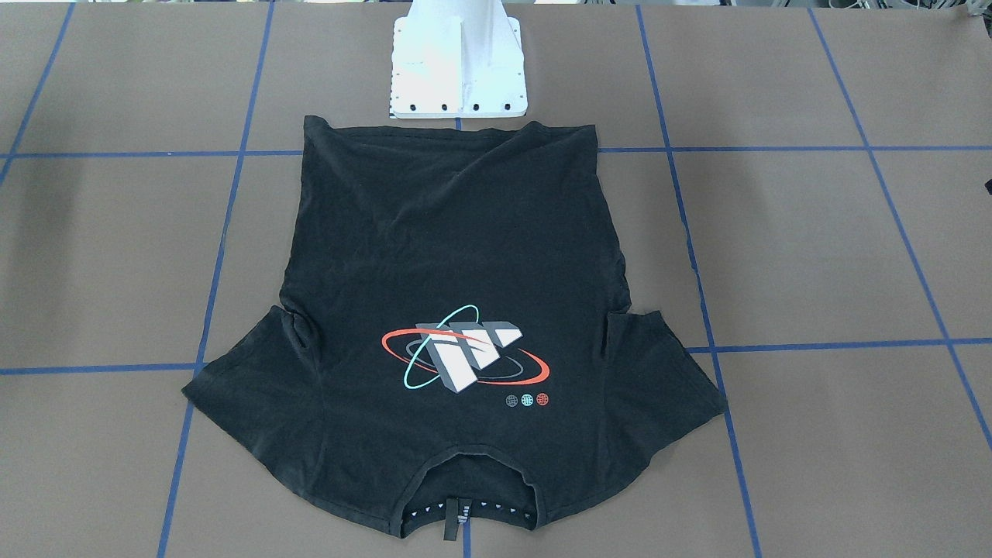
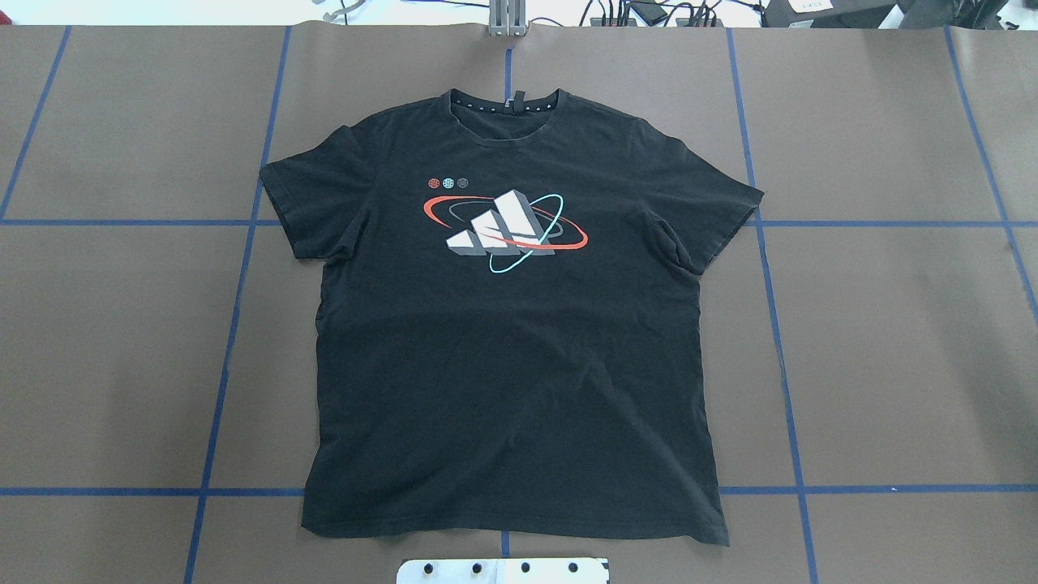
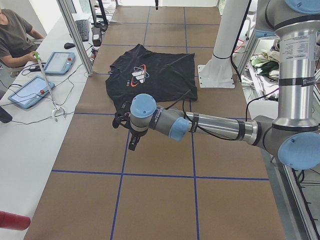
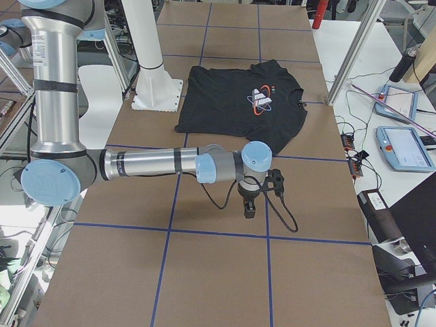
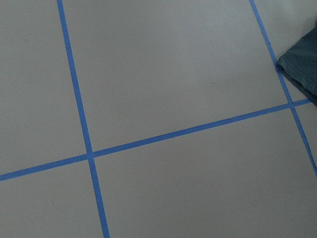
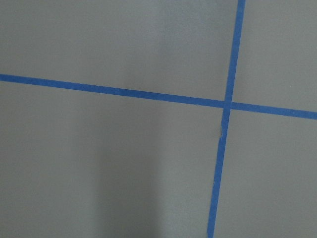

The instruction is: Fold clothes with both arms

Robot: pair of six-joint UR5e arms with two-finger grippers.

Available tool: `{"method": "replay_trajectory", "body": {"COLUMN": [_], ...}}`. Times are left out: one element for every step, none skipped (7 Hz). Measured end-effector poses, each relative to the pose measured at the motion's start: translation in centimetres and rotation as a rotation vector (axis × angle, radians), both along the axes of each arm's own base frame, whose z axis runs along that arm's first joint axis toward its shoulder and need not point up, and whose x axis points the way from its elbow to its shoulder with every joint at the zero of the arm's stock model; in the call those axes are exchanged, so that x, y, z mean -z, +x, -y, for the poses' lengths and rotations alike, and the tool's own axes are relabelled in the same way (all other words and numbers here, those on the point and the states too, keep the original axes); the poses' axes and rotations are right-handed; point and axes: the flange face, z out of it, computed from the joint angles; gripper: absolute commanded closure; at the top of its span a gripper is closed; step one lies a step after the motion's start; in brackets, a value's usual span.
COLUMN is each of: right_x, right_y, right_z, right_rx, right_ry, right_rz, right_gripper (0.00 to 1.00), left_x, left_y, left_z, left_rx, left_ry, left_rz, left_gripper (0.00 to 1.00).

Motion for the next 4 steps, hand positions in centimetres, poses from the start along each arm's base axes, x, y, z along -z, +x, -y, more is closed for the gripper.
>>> {"method": "replay_trajectory", "body": {"right_x": [-0.08, -0.20, -0.18, -0.12], "right_y": [0.01, 0.02, -0.01, -0.04], "right_z": [-0.16, -0.32, -0.39, -0.41], "right_rx": [0.000, 0.000, 0.000, -0.001], "right_ry": [-0.001, -0.002, -0.002, -0.003], "right_rz": [0.001, 0.003, 0.009, 0.014], "right_gripper": [0.00, 0.00, 0.00, 0.00], "left_x": [0.16, 0.41, 0.62, 0.93], "left_y": [0.00, 0.12, 0.32, 0.42], "left_z": [-0.02, -0.04, -0.04, -0.07], "left_rx": [0.000, -0.003, -0.007, -0.009], "left_ry": [0.004, 0.010, 0.014, 0.018], "left_rz": [0.000, 0.001, 0.002, 0.001], "left_gripper": [0.01, 0.01, 0.01, 0.01]}}
